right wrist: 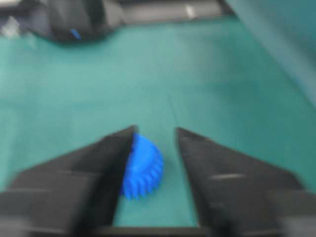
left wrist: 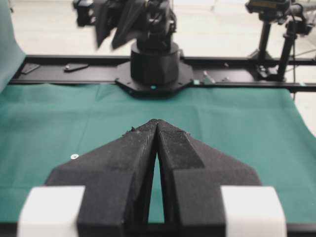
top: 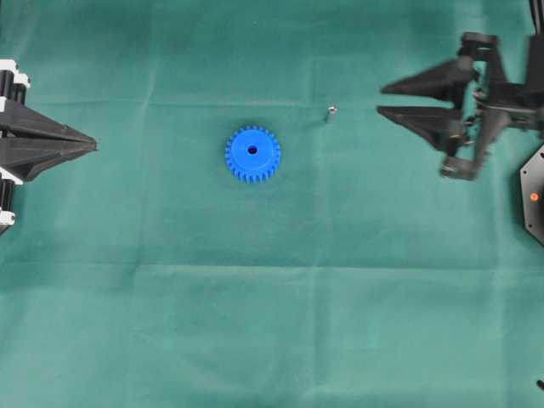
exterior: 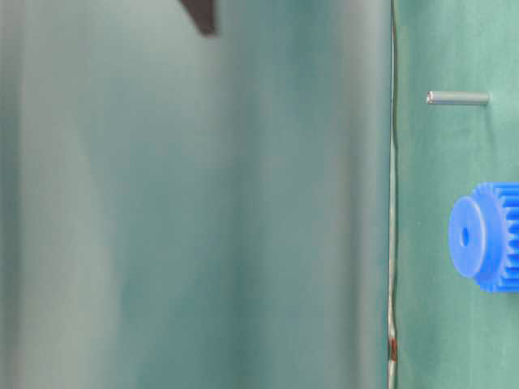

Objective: Insert the shaft placed at a random location into the center hole of the medium gear at another random location.
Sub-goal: 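Move the right gripper over the silver shaft and grasp it upright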

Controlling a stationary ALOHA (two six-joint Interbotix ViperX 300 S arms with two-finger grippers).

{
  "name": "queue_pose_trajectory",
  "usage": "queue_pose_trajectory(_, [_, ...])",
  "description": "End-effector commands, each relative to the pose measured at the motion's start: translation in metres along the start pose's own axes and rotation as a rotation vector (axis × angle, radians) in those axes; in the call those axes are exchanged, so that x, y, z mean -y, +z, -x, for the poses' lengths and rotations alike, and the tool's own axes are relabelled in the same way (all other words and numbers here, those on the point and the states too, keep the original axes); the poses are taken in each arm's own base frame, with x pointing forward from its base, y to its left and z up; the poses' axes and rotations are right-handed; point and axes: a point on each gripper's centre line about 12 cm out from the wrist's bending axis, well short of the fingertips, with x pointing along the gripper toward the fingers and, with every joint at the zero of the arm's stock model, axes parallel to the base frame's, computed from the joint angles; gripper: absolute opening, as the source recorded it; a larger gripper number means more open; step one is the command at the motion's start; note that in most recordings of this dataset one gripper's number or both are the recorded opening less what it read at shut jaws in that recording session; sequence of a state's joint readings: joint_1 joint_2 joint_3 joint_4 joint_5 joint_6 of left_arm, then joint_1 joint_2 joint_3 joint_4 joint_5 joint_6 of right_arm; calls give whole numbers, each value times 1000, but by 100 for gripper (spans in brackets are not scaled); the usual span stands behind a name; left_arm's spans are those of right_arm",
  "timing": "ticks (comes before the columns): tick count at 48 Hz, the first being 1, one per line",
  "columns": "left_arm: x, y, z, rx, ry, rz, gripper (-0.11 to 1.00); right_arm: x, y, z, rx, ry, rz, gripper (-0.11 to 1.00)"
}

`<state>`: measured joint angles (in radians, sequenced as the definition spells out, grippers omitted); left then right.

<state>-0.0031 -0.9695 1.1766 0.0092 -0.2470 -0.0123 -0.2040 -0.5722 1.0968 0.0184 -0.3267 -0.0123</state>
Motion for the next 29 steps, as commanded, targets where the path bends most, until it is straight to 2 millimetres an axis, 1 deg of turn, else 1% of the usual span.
queue_pose_trajectory(1, [0,9,-2,23,2,-2,0,7,1,-18,-14,-26,-17,63])
queue_pose_trajectory(5, [0,9,-2,17,1,-2,0,12,-14,-32,-60,-43,-17,85])
queue_pose_trajectory(7, [-1,8,-2,14,2,-2,0,16,-22,-39,-81,-57,-22,91])
queue_pose_trajectory(13, [-1,8,-3,8,2,-2,0,27,-48,-56,-128,-92,-34,85])
queue_pose_trajectory(18, [-1,7,-3,2,3,-2,0,35,-66,-67,-149,-116,-44,85])
queue_pose_trajectory(29, [-1,4,-3,-17,3,-2,0,39,-100,-80,-222,-141,-70,85])
